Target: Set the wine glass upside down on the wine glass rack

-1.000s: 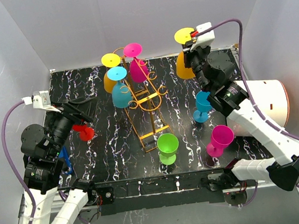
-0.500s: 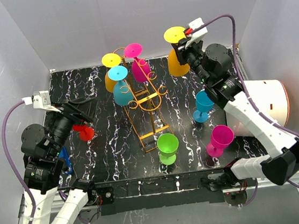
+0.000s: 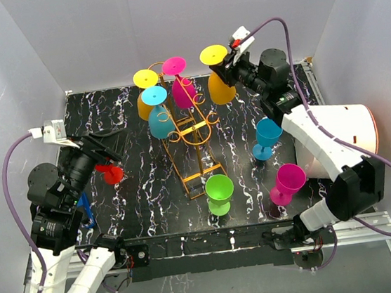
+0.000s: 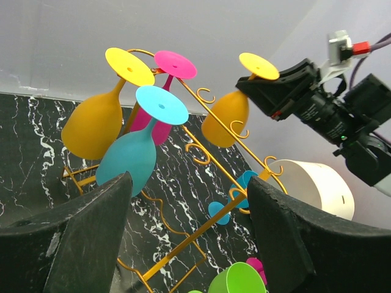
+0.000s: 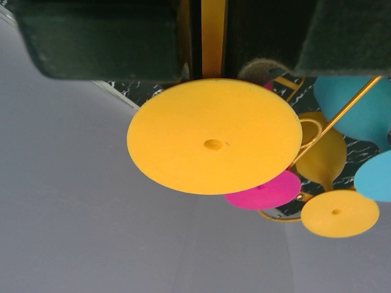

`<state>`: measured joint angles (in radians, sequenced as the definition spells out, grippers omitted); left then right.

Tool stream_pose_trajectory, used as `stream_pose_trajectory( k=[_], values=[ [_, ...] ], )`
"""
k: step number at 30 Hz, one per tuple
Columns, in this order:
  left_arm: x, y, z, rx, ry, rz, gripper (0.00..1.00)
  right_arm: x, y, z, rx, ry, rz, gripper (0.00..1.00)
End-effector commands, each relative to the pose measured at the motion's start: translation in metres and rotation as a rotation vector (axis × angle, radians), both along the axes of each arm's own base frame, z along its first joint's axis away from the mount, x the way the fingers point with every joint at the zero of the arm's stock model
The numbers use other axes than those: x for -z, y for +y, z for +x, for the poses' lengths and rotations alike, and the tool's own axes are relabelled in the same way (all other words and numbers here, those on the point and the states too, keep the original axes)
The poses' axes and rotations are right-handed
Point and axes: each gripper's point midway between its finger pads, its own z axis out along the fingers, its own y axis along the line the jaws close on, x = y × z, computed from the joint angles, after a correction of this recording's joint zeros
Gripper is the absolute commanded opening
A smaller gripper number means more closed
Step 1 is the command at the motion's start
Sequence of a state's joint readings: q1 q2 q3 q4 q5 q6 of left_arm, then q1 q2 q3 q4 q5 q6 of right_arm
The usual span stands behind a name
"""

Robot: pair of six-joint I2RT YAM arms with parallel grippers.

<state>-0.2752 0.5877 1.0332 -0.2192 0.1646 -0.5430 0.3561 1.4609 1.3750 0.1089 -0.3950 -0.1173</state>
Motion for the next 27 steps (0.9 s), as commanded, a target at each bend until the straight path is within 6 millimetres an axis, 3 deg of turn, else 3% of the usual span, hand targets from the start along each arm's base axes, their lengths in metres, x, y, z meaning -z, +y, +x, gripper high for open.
stream_pose_trajectory(
  k=[1, 13, 27],
  values=[
    [-0.012, 0.002, -0.007, 0.0, -0.033, -0.013, 0.75, -0.038, 0.013, -0.013, -0.115, -0.098, 0.037, 0.0],
    [-0.012, 0.002, -0.01, 0.002, -0.034, -0.015, 0.75, -0.019, 0.029, 0.0, -0.206, -0.088, 0.014, 0.0],
    [-0.011, 0.004, -0.01, -0.008, -0.027, -0.012, 0.75, -0.003, 0.041, 0.003, -0.278, -0.088, 0.019, 0.0]
  ],
)
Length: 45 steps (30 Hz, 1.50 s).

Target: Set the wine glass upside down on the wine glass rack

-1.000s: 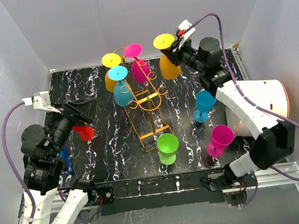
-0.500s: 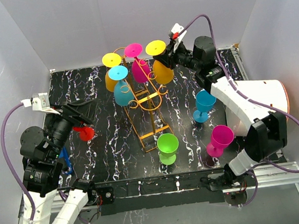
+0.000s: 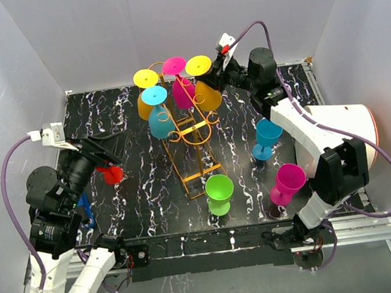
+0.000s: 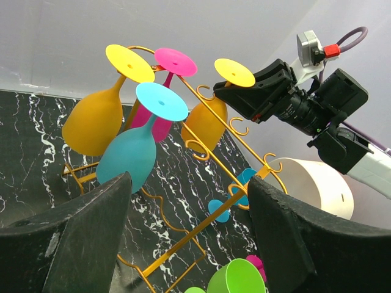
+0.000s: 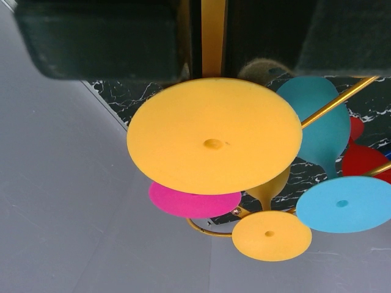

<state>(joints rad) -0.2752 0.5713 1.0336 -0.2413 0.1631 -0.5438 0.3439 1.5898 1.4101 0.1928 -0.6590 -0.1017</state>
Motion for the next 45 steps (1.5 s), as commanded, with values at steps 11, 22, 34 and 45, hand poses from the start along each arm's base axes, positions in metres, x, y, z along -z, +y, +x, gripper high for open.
stream_pose_trajectory(
  k=[11, 22, 34, 45],
  values=[
    [-0.013, 0.005, -0.006, -0.021, -0.027, -0.006, 0.75, -0.015, 0.009, 0.0, -0.069, -0.081, 0.031, 0.0],
    [-0.012, 0.007, -0.005, -0.029, -0.024, -0.003, 0.75, -0.006, 0.021, -0.005, -0.133, -0.056, 0.032, 0.0],
    [-0.014, 0.007, -0.004, -0.031, -0.026, 0.001, 0.75, 0.001, 0.031, -0.012, -0.183, -0.043, 0.018, 0.0],
    [-0.014, 0.007, -0.004, -0.032, -0.027, 0.007, 0.76, 0.004, 0.04, -0.014, -0.208, -0.042, 0.012, 0.0]
  ],
)
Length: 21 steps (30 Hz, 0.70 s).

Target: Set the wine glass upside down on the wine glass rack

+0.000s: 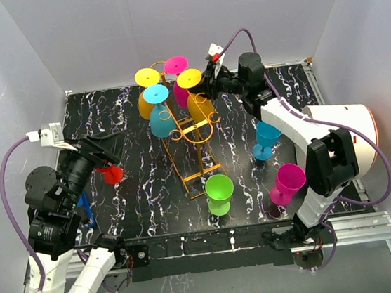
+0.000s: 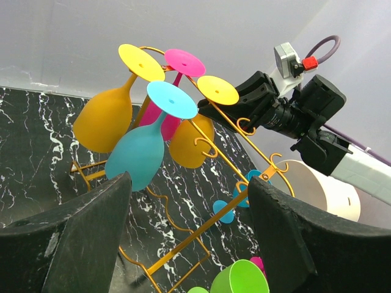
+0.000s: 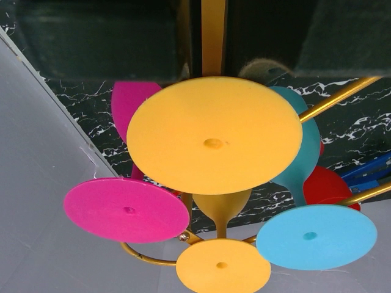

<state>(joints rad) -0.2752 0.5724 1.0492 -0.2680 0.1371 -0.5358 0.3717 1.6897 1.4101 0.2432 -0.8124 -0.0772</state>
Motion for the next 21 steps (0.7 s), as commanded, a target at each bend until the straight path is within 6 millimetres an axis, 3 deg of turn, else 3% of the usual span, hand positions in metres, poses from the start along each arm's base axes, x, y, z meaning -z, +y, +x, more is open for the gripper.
stream_pose_trajectory(
  k=[1, 5, 14, 21],
  values=[
    [-0.014, 0.002, -0.004, -0.005, -0.037, 0.0, 0.76, -0.033, 0.008, -0.005, -0.029, -0.103, 0.031, 0.0],
    [-0.014, 0.003, -0.004, -0.007, -0.034, 0.0, 0.76, -0.031, 0.012, -0.005, -0.032, -0.103, 0.026, 0.0],
    [-0.013, 0.005, -0.006, -0.018, -0.032, 0.005, 0.76, -0.026, 0.013, -0.001, -0.004, -0.076, 0.011, 0.39],
    [-0.013, 0.005, -0.007, -0.016, -0.033, 0.006, 0.76, -0.031, 0.0, -0.001, 0.09, -0.09, 0.027, 0.54]
  ],
)
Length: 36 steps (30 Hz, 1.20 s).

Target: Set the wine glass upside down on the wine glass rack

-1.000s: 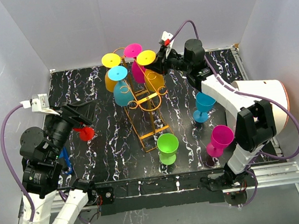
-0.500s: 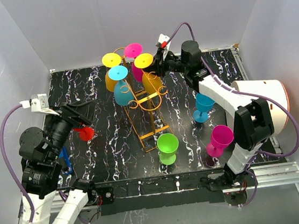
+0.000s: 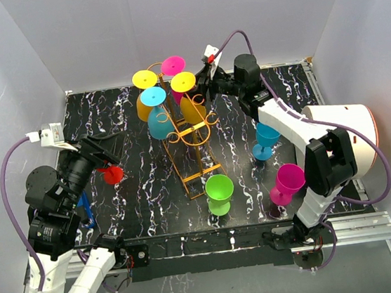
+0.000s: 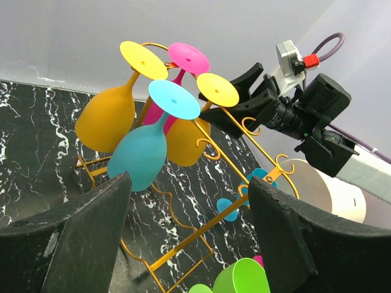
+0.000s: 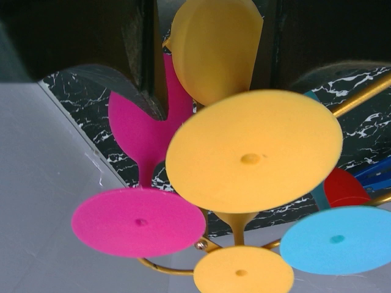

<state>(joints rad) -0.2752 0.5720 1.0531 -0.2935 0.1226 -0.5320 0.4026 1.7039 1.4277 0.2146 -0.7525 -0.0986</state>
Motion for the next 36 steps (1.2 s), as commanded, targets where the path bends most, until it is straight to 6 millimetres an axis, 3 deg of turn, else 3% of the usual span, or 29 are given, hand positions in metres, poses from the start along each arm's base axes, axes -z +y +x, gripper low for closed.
stream_pose_trajectory(
  k=[1, 11, 20, 23, 28, 30, 36],
  values=[
    [-0.018, 0.002, -0.007, -0.001, -0.052, -0.003, 0.76, -0.034, -0.012, -0.005, 0.077, -0.093, 0.043, 0.55],
    [-0.017, 0.002, -0.009, 0.006, -0.052, -0.005, 0.76, -0.031, -0.042, -0.01, 0.18, -0.044, 0.089, 0.61],
    [-0.014, 0.0, -0.009, 0.014, -0.043, -0.003, 0.76, -0.044, -0.079, 0.003, 0.392, 0.015, 0.181, 0.66],
    [0.0, -0.008, -0.004, 0.054, 0.017, 0.01, 0.78, -0.054, -0.108, 0.007, 0.586, 0.142, 0.325, 0.66],
    [0.039, -0.021, 0.016, 0.095, 0.187, 0.047, 0.78, -0.069, -0.13, -0.025, 0.663, 0.291, 0.492, 0.65],
    [0.049, -0.024, 0.021, 0.097, 0.228, 0.051, 0.78, -0.063, -0.145, -0.032, 0.748, 0.348, 0.511, 0.64],
    [0.06, -0.028, 0.029, 0.111, 0.253, 0.049, 0.78, -0.006, -0.191, -0.044, 1.054, 0.498, 0.301, 0.57]
  ],
)
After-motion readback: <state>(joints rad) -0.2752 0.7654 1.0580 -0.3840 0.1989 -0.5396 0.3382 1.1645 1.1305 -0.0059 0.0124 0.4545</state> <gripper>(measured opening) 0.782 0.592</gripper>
